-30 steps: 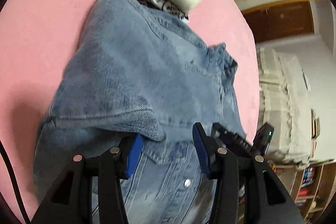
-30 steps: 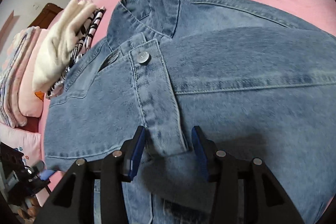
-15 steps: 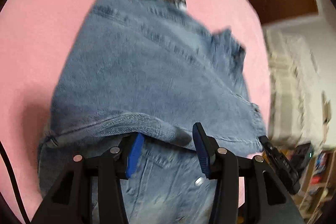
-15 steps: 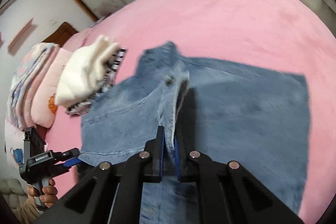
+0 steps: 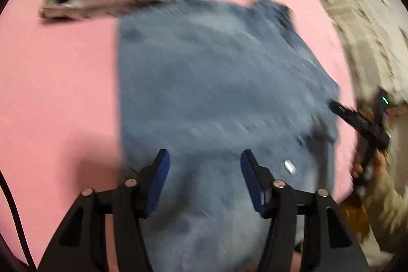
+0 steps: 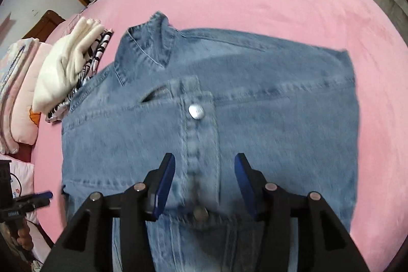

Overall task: Fold large clothes
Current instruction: 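Grasp the jacket side edge with the left tool and fold it inward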

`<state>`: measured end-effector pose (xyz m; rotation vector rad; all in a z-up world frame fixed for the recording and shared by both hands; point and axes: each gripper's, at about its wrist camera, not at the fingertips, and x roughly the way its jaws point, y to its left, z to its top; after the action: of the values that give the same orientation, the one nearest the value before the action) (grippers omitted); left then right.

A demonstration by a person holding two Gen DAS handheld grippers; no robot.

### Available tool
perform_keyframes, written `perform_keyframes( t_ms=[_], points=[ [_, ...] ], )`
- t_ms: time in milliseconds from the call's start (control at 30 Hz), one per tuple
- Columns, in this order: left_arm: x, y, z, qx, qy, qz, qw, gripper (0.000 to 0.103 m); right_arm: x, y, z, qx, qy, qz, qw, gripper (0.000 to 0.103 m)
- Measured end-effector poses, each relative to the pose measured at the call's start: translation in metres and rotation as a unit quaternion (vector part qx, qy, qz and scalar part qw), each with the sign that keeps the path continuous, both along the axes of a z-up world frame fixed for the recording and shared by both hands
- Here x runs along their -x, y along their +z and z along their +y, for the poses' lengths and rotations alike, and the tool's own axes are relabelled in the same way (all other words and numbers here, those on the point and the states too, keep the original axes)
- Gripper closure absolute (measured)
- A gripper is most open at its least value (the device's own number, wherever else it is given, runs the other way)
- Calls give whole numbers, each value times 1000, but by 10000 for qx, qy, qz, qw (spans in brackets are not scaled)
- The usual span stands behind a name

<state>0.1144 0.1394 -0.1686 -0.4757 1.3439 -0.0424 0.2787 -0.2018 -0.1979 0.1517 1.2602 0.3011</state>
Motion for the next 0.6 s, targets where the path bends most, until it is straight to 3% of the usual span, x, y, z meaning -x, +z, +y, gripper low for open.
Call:
perform_keyframes(
  t_ms=[167,300,467,500,533,567,600],
  points=[
    [-38,-27,47,-472,729,33,9962,46,-40,-17,24,156,335,-115,9993,54],
    [-70,-47,65,-757,719,105,9945,46,-63,-29,37,268,461,-208,9984,54],
    [-91,-66,74,-674,685,284,9950,47,-71,-47,46,296,486,-123,9983,53],
    [-94,-67,69,-758,634,312,9946,54,-68,-48,51,420,599,-230,9971,57],
    [-97,-69,68,-888,562,319,9939,79,-66,-47,56,462,715,-269,9960,70],
    [-99,-66,64,-1210,472,347,9909,92,-64,-45,60,510,806,-311,9950,73],
    [-104,-65,56,-1408,419,319,9886,93,-60,-38,63,591,817,-469,9938,75]
  ],
)
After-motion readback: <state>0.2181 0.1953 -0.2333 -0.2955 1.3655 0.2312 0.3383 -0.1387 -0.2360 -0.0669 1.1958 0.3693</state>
